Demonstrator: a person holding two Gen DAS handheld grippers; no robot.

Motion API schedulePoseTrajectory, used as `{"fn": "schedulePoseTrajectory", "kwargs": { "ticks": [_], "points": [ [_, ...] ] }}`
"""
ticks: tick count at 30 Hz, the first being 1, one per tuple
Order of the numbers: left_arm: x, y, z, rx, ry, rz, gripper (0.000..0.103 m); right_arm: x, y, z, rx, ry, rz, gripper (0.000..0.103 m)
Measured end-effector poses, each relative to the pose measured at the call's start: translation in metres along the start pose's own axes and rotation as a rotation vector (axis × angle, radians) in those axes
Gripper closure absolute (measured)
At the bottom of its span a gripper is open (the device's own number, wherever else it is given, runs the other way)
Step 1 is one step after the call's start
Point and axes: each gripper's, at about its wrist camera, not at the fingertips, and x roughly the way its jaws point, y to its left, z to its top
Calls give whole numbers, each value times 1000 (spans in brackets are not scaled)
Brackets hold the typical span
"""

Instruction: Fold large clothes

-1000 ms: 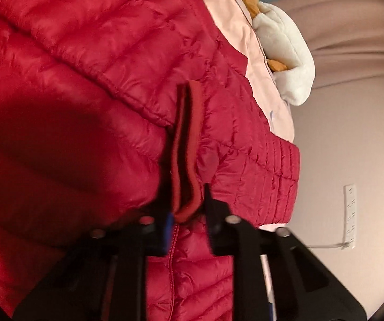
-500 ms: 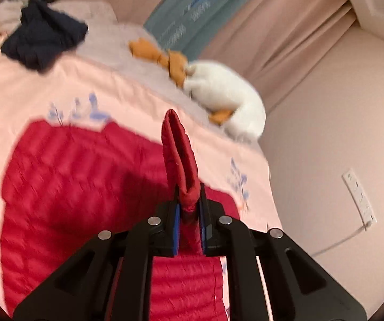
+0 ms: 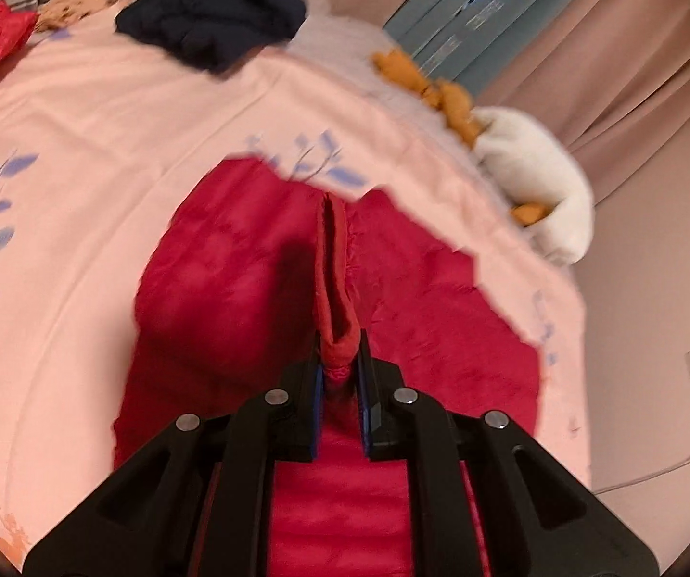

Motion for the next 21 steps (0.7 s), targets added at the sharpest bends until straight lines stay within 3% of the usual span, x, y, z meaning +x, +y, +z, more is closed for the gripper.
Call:
{"fn": "schedulePoseTrajectory", "kwargs": {
  "ticks": [2,7,13,19,21],
  "points": [
    [9,10,-5,4,28,29,90,1,3,0,-7,6,-3,27],
    [12,29,-9,25,32,84,52,5,6,2,-23,17,-13,26],
    [-9,36,-7,101,1,127,51,9,3,10,-49,19,-57,25],
    [-15,-12,-18,342,-32,160,51,37,-16,50,-61,55,-118,25],
    [-9,-31,-23,403,-37,144,51,53,-23,70,-55,54,-103,25]
  ]
}}
